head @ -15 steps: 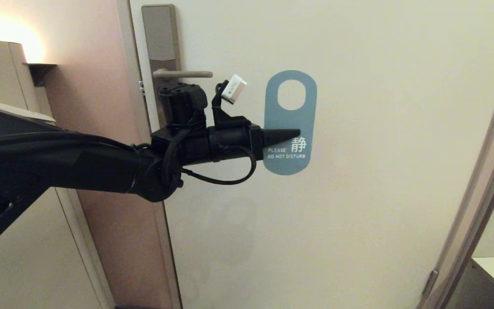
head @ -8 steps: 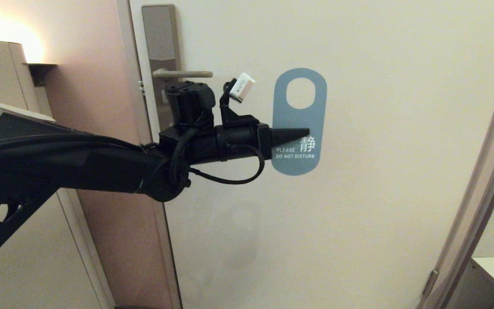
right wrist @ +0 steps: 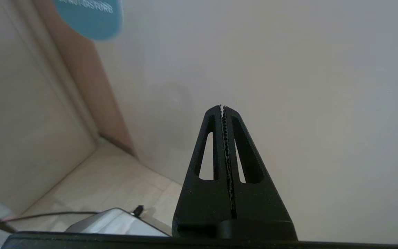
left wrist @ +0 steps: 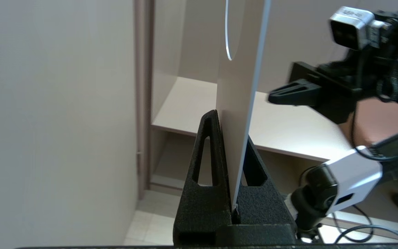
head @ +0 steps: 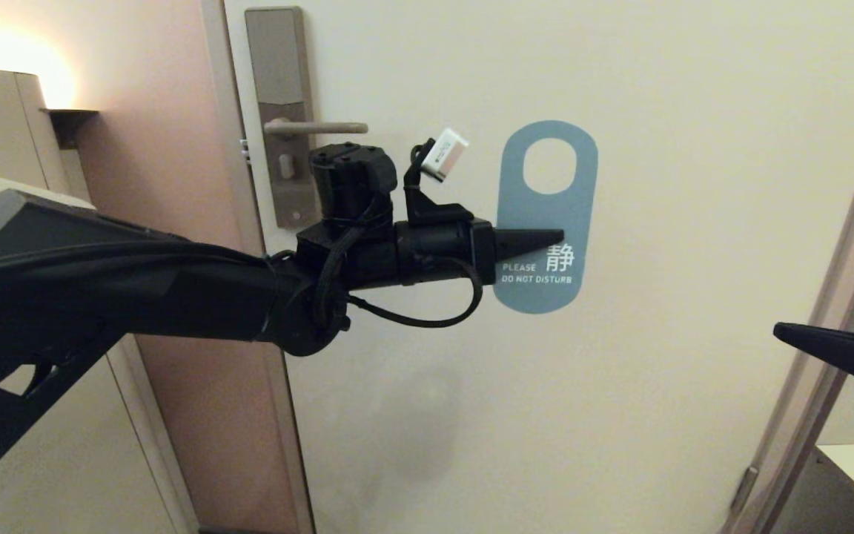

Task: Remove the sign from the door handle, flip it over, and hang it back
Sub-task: Hand it to the other hand

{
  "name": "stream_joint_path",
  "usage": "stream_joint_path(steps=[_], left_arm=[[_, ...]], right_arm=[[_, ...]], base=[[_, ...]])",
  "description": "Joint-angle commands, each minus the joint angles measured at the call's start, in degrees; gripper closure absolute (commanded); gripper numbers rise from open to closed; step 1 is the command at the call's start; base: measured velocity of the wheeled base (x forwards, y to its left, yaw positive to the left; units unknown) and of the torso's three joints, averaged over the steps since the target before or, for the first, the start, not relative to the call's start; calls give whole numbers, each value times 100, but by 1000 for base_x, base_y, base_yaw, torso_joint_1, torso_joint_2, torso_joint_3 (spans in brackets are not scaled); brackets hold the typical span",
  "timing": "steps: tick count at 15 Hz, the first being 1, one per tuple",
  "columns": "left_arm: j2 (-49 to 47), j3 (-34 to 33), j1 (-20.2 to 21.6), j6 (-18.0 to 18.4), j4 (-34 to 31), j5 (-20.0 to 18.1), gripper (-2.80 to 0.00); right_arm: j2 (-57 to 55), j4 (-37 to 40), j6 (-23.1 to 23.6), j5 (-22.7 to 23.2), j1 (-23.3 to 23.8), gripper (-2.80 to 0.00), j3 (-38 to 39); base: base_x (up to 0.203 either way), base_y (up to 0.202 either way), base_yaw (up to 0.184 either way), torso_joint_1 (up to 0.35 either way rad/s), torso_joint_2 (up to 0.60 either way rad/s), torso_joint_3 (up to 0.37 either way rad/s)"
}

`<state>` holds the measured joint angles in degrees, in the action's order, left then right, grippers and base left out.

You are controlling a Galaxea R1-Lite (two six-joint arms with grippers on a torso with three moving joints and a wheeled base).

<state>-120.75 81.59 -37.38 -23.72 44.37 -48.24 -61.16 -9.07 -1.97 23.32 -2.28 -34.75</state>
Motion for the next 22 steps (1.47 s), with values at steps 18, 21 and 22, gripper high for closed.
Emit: stream_joint_path(steps=[18, 21, 22], left_arm=[[-687, 770, -129, -147, 36, -107, 0], [-696, 835, -220, -643, 439, -109, 0], [-714, 861, -237, -936, 655, -114, 0]], right_arm=[[-1458, -1061, 697, 948, -59, -280, -302], [-1641, -1396, 689, 1004, -225, -280, -314], [-1690, -1459, 674, 1064, -238, -280, -314]], base=[[0, 0, 0, 0, 0, 0], [0, 0, 0, 0, 0, 0], [0, 0, 0, 0, 0, 0]])
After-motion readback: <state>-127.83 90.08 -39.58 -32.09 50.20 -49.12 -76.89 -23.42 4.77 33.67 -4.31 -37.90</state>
